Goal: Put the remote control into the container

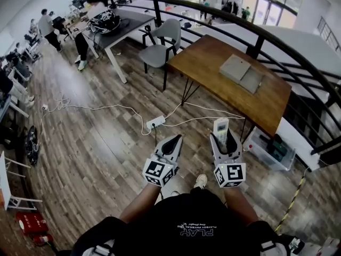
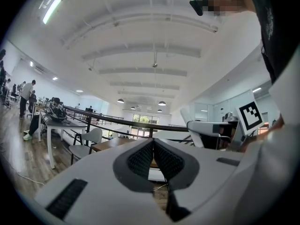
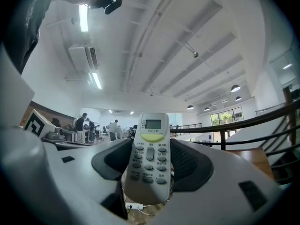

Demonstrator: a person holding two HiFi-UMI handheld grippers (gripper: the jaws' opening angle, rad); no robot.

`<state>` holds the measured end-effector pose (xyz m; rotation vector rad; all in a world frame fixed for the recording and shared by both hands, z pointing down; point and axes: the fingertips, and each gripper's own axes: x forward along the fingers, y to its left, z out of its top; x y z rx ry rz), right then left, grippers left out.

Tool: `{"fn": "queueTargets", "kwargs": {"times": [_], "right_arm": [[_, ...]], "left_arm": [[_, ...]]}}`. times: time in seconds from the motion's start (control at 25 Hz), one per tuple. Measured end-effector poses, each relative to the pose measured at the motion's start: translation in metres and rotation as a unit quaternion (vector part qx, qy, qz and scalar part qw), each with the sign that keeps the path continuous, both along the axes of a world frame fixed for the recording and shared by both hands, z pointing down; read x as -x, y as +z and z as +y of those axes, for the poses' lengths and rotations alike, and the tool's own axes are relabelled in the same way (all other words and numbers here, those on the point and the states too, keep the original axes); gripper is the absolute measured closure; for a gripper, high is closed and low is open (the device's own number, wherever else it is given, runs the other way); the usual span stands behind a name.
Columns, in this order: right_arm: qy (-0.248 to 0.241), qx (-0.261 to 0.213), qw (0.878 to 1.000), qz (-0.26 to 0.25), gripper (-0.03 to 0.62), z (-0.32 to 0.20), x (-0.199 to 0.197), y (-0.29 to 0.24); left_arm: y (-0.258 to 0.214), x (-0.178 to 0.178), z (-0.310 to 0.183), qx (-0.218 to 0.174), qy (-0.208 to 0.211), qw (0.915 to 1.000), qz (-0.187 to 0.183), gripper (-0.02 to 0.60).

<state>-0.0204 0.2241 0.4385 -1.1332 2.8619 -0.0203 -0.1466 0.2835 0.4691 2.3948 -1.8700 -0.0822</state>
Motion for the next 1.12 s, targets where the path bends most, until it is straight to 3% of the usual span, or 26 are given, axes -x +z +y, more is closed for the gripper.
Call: {"fn": "queueTargets", "kwargs": {"times": [0.44,0.8,1.12], "right_arm": [[-0.012,-0.008,1.000,-0.011,0.338,-0.079,-0.017,-0.004],[-0.032,-0.007,0.999,-0.021,0.338,-0.117,-0.029,-0.003],[-0.008,-0.001,1.000,-0.026,0.338,-0.162,-0.014,0.000]], "left_arm": [[-0.010,-0.020,-0.082,-0.009,-0.008,0.9998,-0.013,0.574],[-0.002,-0.054,-0.124,0.013,0.003,0.9998,-0.016,0.575],[0.003,-0.030,-0.171,0.016,0.019,0.9995,-0.016,0.575]]}}
